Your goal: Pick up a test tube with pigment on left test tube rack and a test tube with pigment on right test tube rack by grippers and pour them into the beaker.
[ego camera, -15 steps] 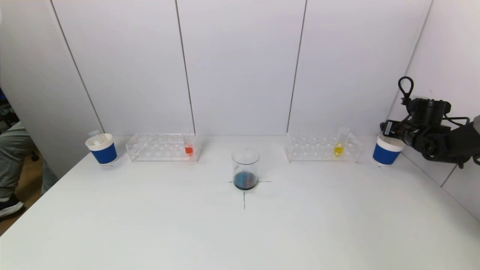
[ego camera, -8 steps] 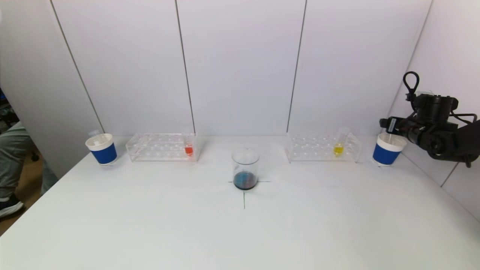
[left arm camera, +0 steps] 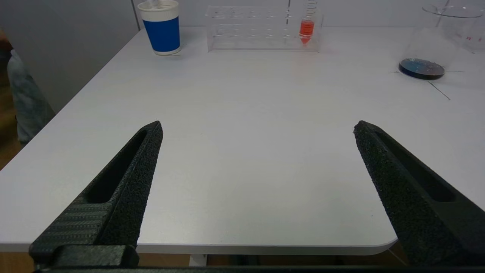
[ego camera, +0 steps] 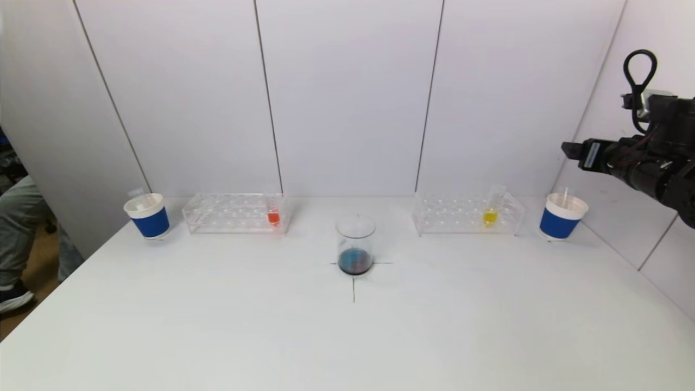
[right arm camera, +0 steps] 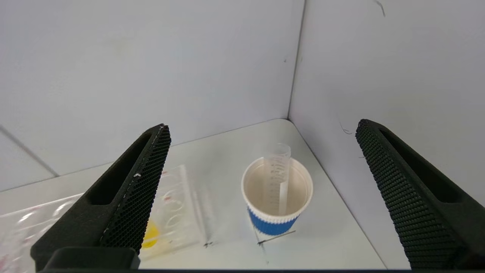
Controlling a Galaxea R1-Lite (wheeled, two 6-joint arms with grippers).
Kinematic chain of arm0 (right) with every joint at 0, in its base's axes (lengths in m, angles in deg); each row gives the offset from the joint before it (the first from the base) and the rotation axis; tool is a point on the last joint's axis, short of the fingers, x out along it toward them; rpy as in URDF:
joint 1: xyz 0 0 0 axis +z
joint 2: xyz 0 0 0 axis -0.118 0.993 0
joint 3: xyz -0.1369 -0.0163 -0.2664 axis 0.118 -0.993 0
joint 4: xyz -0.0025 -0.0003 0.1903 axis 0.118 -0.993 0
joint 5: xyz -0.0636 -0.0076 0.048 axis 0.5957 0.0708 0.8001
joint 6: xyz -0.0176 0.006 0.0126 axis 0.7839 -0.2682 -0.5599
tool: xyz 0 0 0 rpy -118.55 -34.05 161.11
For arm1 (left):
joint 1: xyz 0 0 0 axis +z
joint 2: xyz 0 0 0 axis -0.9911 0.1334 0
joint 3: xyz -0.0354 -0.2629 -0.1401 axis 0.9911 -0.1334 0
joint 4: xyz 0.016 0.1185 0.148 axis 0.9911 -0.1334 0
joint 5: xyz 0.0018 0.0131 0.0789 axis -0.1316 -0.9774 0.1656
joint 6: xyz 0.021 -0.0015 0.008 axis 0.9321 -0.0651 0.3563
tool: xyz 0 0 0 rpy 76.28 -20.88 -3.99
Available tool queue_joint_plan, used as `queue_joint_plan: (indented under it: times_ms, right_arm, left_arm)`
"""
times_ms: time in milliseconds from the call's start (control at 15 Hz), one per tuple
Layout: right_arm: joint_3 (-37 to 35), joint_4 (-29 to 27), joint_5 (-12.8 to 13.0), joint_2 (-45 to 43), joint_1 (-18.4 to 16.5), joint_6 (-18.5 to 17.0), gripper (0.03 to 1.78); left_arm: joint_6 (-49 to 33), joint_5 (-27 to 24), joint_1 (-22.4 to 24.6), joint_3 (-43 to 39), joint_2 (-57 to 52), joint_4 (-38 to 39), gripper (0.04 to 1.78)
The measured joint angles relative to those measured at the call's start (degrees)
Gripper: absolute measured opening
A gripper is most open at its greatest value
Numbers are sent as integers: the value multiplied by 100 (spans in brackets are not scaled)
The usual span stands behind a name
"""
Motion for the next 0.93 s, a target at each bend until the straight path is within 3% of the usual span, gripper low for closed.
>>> queue_joint_plan:
  times_ms: [467,933]
  right_arm:
    - [-2525,-13,40,-3123,613,217,178]
    - [-4502,-130,13,-6211,728,616,178]
  left_arm:
    - [-5,0,0,0,0,-2,176]
    - [-2,0,0,0,0,0,176]
